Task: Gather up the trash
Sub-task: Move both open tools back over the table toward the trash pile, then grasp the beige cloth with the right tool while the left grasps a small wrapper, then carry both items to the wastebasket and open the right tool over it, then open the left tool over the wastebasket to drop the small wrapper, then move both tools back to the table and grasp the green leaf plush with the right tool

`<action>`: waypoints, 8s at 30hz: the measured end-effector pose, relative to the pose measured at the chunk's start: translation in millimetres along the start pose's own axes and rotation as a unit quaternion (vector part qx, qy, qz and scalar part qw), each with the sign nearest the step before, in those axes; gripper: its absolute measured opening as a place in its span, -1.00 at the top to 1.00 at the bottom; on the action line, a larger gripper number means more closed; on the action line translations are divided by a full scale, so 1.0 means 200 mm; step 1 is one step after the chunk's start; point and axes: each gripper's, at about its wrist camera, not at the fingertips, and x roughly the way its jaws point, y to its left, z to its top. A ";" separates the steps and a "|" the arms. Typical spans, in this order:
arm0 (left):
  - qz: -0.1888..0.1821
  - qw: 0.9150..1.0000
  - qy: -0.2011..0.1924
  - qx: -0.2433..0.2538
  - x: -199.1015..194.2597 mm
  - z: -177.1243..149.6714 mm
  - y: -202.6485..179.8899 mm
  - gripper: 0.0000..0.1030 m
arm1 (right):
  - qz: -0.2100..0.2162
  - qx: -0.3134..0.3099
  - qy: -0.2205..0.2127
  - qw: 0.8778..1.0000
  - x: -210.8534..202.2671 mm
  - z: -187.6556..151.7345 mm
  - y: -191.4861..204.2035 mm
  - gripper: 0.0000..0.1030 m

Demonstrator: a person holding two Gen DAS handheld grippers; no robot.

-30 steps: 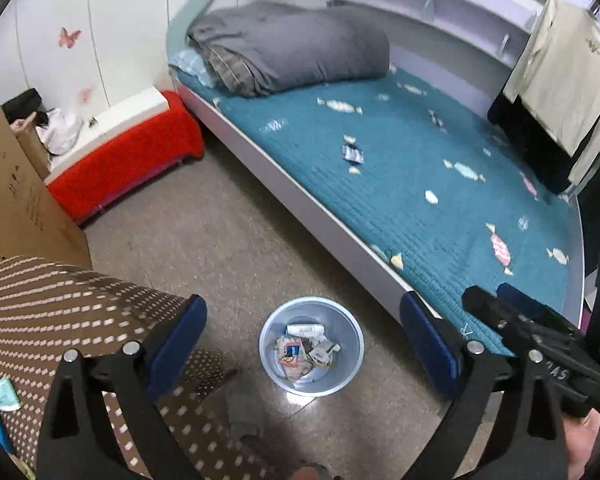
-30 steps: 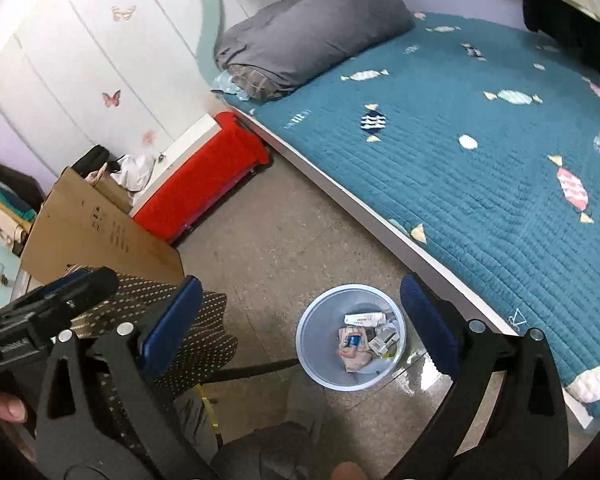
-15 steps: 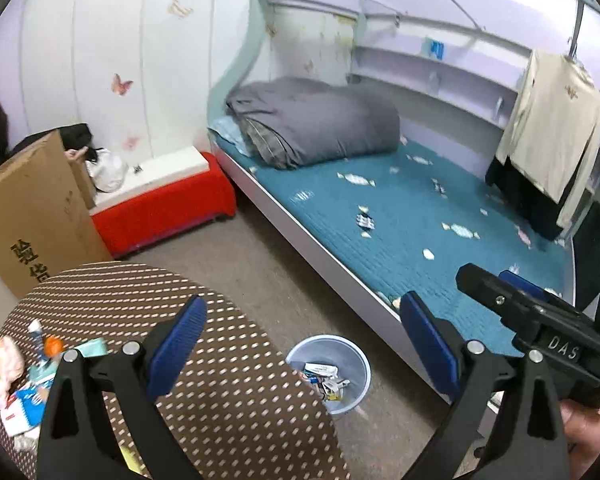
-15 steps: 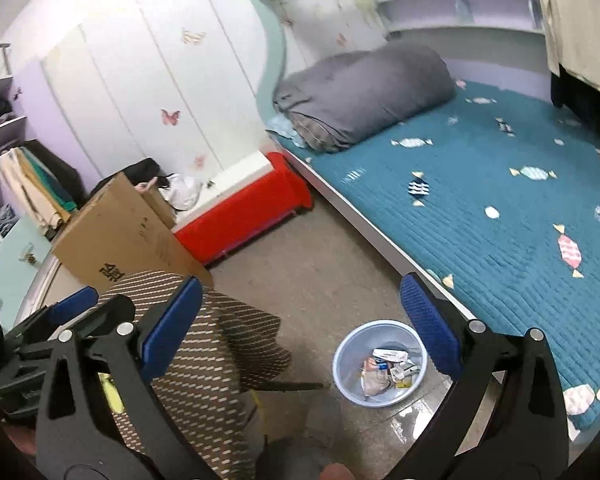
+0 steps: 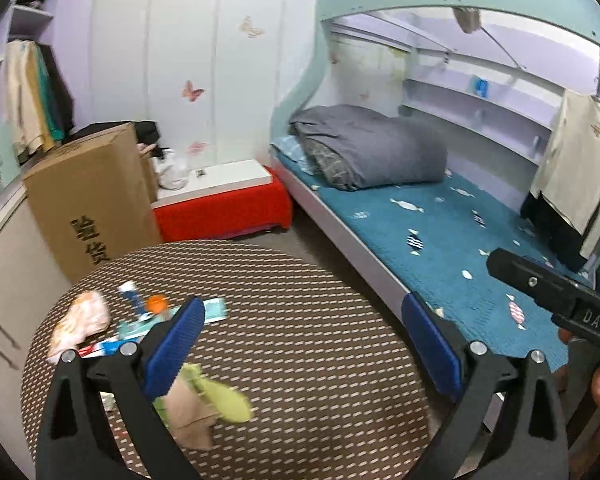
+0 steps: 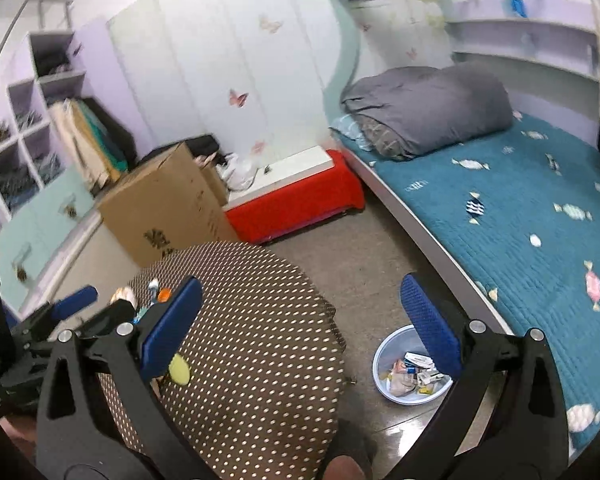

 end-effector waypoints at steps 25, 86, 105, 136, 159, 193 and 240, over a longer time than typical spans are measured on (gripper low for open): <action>0.139 0.984 0.045 -0.101 -0.20 -0.55 0.96 -0.88 | 0.103 -0.162 0.188 0.963 0.70 -0.44 0.82 -0.45; 0.037 0.990 0.107 -0.081 -0.05 -0.82 1.07 0.22 | 0.172 -0.118 0.200 0.957 0.65 -0.51 0.72 0.88; 0.013 0.993 0.098 -0.070 -0.04 -0.75 0.94 0.86 | 0.147 -0.104 0.190 0.965 0.53 -0.37 0.53 -0.01; 0.006 0.990 0.092 -0.110 -0.03 -0.74 0.82 0.81 | 0.117 -0.117 0.141 0.976 0.54 -0.40 0.50 0.90; -0.037 0.997 0.025 -0.056 -0.01 -0.25 0.45 0.81 | 0.101 -0.152 0.164 0.969 0.64 -0.30 0.28 -0.56; -0.166 0.978 0.122 0.019 0.91 0.09 -0.50 0.81 | -0.024 0.156 0.206 0.966 1.14 -0.35 -1.19 0.85; -0.067 0.994 0.073 0.050 0.58 0.11 -0.46 -0.85 | -0.075 0.045 0.014 0.996 0.19 -0.04 -0.54 -0.88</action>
